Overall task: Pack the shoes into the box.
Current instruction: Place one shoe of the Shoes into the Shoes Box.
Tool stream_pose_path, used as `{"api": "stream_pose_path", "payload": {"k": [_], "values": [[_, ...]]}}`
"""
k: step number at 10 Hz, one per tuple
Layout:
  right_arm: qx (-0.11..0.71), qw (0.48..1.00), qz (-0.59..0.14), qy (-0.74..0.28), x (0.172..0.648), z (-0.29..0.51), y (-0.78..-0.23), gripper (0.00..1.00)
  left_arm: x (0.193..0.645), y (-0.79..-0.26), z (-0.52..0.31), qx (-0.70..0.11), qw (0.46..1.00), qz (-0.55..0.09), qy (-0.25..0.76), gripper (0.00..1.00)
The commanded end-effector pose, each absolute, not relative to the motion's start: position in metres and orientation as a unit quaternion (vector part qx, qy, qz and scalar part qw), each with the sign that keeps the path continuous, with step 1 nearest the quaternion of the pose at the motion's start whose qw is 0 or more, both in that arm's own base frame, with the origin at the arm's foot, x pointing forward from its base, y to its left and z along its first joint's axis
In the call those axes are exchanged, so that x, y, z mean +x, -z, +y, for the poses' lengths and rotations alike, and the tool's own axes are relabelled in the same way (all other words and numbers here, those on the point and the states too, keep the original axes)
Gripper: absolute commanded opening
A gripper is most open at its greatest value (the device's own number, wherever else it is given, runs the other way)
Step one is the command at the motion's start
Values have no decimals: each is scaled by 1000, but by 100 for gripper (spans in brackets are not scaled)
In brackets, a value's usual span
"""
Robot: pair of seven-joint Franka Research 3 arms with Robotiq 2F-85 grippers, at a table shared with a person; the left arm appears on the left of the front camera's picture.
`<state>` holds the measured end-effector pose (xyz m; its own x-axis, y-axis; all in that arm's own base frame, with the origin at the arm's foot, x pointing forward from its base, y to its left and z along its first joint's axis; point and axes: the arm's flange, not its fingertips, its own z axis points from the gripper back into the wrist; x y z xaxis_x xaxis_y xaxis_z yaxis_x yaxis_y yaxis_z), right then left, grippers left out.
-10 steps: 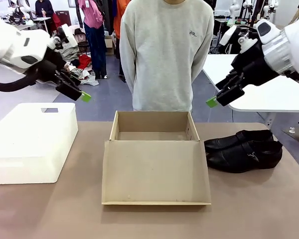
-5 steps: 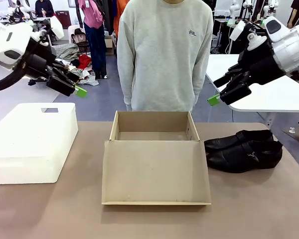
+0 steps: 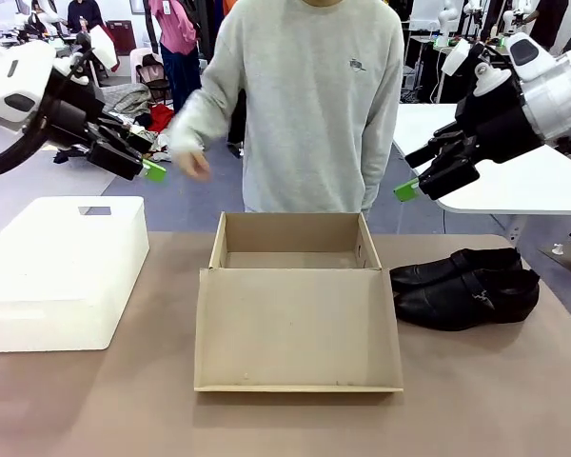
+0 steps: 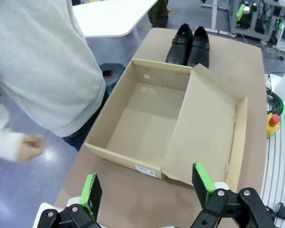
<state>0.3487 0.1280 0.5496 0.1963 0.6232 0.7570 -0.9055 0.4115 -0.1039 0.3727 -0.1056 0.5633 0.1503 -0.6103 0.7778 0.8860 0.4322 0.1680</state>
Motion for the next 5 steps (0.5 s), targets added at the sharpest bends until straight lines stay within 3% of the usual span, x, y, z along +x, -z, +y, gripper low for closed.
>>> {"api": "stream_pose_path", "payload": {"k": [1, 5], "values": [[182, 749, -377, -513, 349, 128, -550, 100, 372, -563, -106, -170, 737, -409, 511, 100], [182, 749, -377, -513, 349, 128, -550, 100, 372, -563, -106, -170, 737, -409, 511, 100]]}}
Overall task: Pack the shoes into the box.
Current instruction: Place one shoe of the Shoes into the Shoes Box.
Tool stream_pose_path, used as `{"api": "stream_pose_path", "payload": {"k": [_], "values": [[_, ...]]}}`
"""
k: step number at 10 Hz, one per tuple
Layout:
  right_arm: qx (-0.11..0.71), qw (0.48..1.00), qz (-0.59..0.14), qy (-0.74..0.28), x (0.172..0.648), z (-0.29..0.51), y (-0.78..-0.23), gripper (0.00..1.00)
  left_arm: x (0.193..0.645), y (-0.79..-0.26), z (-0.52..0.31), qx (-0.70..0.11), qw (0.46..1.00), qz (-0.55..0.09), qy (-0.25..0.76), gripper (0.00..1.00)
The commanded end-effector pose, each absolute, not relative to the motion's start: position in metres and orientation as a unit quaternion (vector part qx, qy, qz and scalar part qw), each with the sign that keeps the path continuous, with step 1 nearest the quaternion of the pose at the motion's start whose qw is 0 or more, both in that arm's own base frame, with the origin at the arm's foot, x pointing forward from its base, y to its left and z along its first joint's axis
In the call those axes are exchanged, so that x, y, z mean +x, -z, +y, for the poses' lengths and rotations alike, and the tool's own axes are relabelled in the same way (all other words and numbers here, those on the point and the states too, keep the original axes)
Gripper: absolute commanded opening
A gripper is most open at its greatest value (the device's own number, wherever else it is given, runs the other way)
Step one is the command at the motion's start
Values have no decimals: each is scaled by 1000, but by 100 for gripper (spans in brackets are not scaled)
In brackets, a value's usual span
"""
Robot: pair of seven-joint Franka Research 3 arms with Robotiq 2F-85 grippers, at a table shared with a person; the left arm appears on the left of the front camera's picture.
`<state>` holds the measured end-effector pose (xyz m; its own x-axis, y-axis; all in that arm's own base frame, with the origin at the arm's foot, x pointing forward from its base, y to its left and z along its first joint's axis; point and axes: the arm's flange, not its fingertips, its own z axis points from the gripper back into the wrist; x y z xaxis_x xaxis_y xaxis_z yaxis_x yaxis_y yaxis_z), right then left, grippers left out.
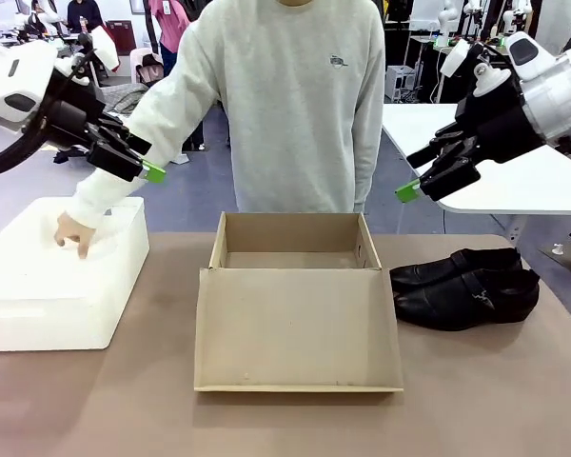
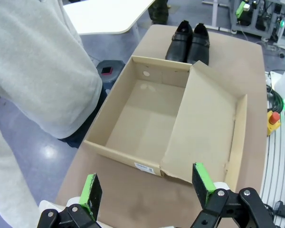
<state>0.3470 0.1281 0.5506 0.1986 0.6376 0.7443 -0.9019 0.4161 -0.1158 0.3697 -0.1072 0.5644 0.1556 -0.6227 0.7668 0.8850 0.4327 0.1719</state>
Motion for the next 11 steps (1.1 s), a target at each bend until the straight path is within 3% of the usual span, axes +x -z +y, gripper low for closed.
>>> {"api": "stream_pose_path", "payload": {"k": [1, 11], "values": [[182, 749, -377, -513, 349, 128, -550, 100, 372, -563, -106, -170, 737, -409, 511, 100], [182, 749, -377, -513, 349, 128, -550, 100, 372, -563, -106, -170, 737, -409, 511, 100]]}}
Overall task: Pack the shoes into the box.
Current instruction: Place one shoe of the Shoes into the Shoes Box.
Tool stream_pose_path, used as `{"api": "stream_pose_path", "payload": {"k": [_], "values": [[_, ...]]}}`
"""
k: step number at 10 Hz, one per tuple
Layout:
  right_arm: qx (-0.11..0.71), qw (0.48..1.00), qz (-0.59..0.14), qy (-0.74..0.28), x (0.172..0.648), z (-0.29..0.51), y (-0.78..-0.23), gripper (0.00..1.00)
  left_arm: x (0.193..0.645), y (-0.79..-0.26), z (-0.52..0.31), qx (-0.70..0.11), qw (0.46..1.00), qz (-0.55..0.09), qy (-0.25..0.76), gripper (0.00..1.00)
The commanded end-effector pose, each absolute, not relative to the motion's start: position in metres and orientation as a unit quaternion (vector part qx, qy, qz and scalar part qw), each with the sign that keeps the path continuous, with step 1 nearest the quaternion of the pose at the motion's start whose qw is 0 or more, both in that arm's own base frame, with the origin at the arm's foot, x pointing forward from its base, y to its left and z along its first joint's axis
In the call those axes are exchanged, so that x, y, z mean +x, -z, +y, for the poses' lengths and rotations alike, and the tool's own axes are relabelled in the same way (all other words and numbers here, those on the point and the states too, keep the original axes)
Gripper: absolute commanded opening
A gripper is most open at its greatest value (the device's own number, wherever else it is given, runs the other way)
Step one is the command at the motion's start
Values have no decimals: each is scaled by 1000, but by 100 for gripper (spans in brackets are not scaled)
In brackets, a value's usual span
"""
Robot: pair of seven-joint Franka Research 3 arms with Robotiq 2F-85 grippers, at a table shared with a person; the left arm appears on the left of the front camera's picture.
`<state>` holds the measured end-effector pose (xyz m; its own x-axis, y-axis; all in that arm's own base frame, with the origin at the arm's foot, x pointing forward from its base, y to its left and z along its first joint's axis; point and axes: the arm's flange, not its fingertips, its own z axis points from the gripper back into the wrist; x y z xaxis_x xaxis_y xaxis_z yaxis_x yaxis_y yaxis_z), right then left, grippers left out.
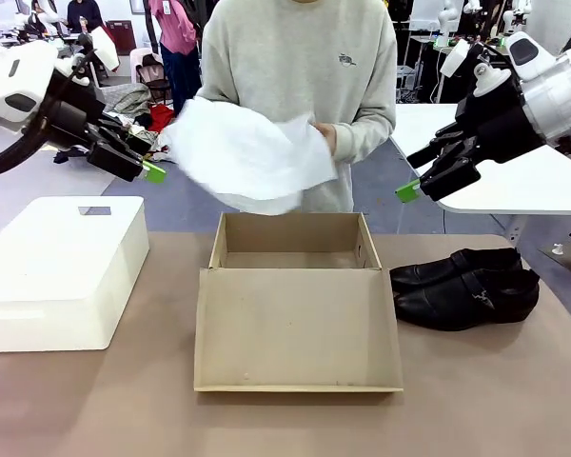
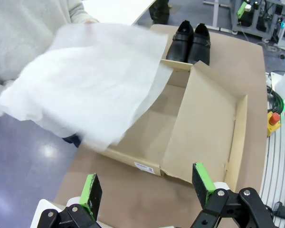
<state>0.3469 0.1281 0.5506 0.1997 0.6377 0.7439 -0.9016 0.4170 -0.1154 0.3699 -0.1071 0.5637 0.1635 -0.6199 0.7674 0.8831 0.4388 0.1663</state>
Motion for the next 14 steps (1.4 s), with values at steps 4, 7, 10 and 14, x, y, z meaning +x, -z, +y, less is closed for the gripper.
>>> {"api": "stream_pose_path", "payload": {"k": [4, 7, 10, 14], "values": [[182, 749, -377, -513, 349, 128, -550, 100, 372, -563, -106, -170, 737, -409, 511, 100], [146, 754, -356, -532, 348, 124, -567, 100, 372, -563, -106, -170, 737, -409, 511, 100], [92, 747, -300, -586, 371, 102, -594, 100, 372, -563, -106, -170, 737, -409, 511, 100], [37, 739, -245, -626, 397, 67, -598, 100, 372, -563, -106, -170, 737, -409, 511, 100]]}}
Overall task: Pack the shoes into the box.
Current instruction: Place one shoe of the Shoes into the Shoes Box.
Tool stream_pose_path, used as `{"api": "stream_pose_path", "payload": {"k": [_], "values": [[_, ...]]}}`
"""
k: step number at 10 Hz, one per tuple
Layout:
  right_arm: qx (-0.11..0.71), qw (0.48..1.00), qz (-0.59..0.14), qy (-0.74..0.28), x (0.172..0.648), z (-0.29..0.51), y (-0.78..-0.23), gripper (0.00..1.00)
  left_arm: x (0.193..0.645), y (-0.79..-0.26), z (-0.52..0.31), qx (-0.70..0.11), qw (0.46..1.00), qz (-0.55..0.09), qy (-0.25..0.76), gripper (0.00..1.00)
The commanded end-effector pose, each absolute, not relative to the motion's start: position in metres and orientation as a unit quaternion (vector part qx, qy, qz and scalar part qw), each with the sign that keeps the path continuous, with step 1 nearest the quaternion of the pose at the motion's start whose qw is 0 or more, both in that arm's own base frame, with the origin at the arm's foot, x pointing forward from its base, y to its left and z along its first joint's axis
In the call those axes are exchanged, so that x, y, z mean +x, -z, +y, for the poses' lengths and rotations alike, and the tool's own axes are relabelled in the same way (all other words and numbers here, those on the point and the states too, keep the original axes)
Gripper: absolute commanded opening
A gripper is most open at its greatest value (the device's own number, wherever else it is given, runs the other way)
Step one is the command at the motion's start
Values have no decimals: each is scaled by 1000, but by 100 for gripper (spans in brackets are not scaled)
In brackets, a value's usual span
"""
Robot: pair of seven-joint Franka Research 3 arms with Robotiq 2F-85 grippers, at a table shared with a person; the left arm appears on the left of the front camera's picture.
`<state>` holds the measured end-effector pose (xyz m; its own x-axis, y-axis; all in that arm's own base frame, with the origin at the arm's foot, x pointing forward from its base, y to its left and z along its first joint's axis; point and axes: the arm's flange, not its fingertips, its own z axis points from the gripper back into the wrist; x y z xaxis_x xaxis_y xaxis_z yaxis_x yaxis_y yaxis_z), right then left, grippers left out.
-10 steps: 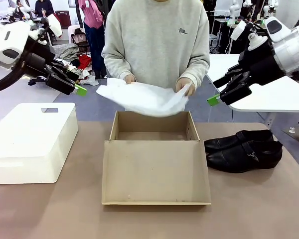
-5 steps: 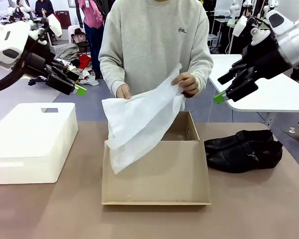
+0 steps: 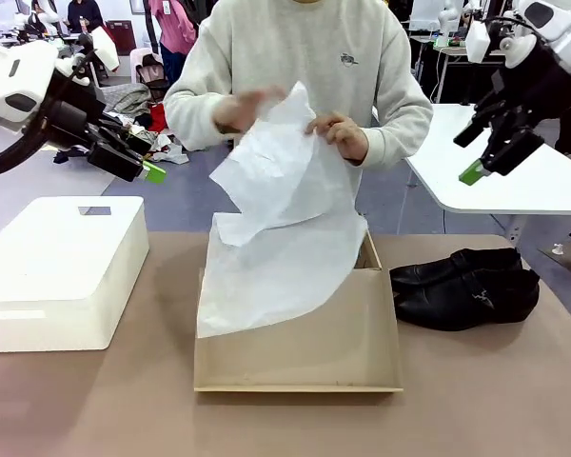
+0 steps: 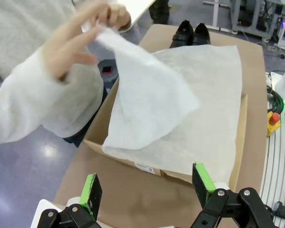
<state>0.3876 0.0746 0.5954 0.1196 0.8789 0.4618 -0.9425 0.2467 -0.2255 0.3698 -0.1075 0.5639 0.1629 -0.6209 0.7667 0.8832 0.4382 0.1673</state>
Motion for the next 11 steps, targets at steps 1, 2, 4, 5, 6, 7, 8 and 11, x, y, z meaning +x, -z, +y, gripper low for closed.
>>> {"api": "stream_pose_path", "payload": {"k": [1, 2, 4, 5, 6, 7, 8, 11], "values": [[24, 736, -234, -634, 403, 58, -595, 100, 372, -563, -106, -170, 737, -409, 511, 100], [18, 734, -225, -641, 408, 49, -592, 100, 372, -563, -106, -170, 737, -409, 511, 100], [0, 741, -214, -637, 423, 33, -584, 100, 372, -563, -106, -170, 737, -409, 511, 100], [-10, 745, -203, -635, 429, 27, -578, 100, 372, -563, -106, -170, 737, -409, 511, 100], [-4, 744, -196, -638, 434, 23, -573, 100, 372, -563, -106, -170, 737, -409, 511, 100], [-6, 744, -187, -641, 440, 18, -567, 100, 372, -563, -106, -170, 737, -409, 511, 100], [-5, 743, -182, -644, 445, 14, -562, 100, 372, -563, -106, -170, 737, -409, 511, 100], [19, 749, -189, -634, 446, 9, -559, 100, 372, -563, -106, -170, 737, -409, 511, 100]]}}
